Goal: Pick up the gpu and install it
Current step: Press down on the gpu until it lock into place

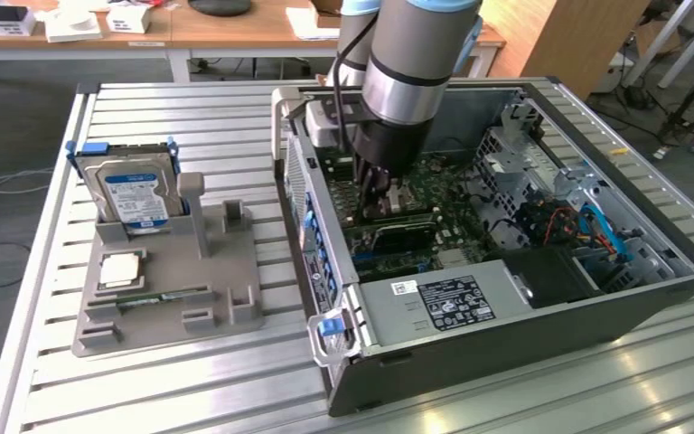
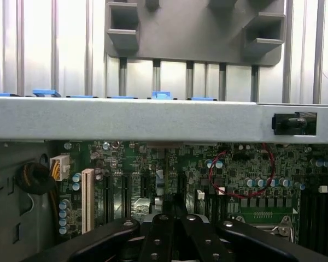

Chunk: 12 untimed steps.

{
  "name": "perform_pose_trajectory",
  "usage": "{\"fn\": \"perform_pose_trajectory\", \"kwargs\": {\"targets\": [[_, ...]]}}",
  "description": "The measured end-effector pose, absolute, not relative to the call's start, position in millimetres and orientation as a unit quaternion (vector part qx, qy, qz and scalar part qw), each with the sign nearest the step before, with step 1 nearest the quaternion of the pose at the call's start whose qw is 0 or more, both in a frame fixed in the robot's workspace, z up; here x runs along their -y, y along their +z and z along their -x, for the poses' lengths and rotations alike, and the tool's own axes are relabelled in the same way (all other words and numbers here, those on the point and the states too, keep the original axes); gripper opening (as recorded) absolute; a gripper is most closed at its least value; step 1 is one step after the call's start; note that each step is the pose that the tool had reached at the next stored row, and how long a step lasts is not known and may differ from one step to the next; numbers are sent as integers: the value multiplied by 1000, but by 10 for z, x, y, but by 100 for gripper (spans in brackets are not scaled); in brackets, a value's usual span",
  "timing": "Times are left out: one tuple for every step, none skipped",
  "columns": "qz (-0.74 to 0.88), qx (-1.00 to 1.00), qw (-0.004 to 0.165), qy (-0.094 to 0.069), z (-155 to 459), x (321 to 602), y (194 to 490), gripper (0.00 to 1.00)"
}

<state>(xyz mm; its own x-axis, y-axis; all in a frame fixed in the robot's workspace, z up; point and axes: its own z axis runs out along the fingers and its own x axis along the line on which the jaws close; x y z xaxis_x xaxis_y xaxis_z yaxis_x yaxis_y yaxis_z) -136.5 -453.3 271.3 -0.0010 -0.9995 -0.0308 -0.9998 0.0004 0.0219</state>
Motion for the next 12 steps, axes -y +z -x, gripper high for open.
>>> {"fn": "perform_pose_trajectory", "kwargs": {"targets": [[707, -707, 3, 19, 1367, 4533, 2709, 11], [707, -707, 3, 18, 1368, 4534, 2705, 11], [707, -707, 3, 18, 1368, 4534, 2706, 11], [707, -707, 3, 18, 1368, 4534, 2706, 11], [707, -707, 3, 18, 1368, 4533, 2704, 11], [707, -707, 4, 18, 1368, 4533, 2691, 11], [707, -707, 4, 18, 1368, 4533, 2674, 11], [707, -707, 4, 17, 1368, 4533, 2661, 11], [707, -707, 4, 17, 1368, 4533, 2659, 11], [707, -707, 4, 17, 1368, 4533, 2659, 11], [707, -707, 4, 17, 1368, 4534, 2659, 11], [707, -707, 4, 17, 1368, 4533, 2659, 11]]}}
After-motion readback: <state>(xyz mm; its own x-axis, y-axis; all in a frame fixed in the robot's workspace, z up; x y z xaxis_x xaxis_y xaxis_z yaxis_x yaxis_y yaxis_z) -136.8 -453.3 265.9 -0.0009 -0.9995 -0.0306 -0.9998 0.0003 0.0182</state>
